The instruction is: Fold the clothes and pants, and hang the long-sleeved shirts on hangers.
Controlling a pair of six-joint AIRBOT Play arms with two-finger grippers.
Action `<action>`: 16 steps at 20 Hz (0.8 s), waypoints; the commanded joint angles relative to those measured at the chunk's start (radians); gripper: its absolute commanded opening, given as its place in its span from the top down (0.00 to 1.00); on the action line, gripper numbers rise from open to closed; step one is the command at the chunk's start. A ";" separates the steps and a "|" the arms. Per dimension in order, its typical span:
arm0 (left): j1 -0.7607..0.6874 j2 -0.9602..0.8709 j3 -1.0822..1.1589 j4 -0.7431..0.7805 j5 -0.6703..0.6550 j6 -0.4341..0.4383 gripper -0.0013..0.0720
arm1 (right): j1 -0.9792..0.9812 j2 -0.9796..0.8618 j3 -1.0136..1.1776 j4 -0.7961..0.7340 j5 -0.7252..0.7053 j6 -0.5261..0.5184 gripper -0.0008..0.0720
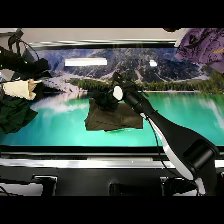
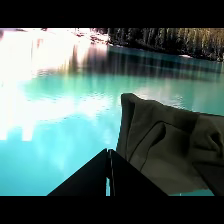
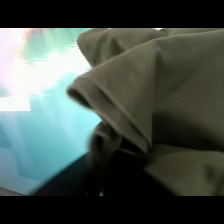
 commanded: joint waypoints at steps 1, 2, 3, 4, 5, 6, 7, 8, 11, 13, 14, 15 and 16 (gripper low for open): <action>0.001 -0.001 0.000 0.001 0.000 0.000 0.96 | 0.001 -0.006 0.001 0.096 -0.016 -0.097 0.54; 0.001 -0.001 0.000 0.001 0.000 0.000 0.96 | 0.001 0.001 0.001 0.150 -0.003 -0.170 0.54; 0.001 -0.001 0.000 0.001 0.000 0.000 0.96 | 0.001 0.013 0.001 0.180 0.013 -0.210 0.53; 0.001 -0.001 0.000 0.001 0.000 0.000 0.96 | 0.001 0.032 0.001 0.178 0.027 -0.216 0.42; 0.001 -0.001 0.000 0.001 0.000 -0.002 0.96 | -0.005 0.054 0.001 0.174 0.034 -0.234 0.35; 0.001 -0.001 0.000 0.001 0.000 -0.003 0.96 | -0.021 0.083 0.001 0.166 0.038 -0.255 0.35; 0.001 -0.001 0.000 0.001 0.000 -0.003 0.96 | -0.044 0.113 0.001 0.151 0.042 -0.261 0.35; 0.001 -0.001 0.000 0.001 0.000 -0.003 0.96 | -0.077 0.145 0.001 0.138 0.054 -0.261 0.35; 0.001 -0.001 0.000 0.001 0.000 -0.003 0.96 | -0.264 0.233 0.001 0.137 0.165 -0.335 0.32; 0.001 -0.001 0.000 0.001 0.000 -0.003 0.96 | -0.440 0.261 0.001 0.142 0.304 -0.457 0.27; 0.001 -0.001 0.000 0.001 0.000 -0.003 0.96 | -0.532 0.262 0.000 0.150 0.375 -0.533 0.27; 0.002 -0.001 0.000 0.001 0.000 -0.003 0.96 | -0.629 0.259 -0.010 0.163 0.432 -0.617 0.27; 0.003 -0.001 0.000 0.001 0.000 -0.003 0.96 | -0.723 0.259 -0.043 0.195 0.459 -0.698 0.27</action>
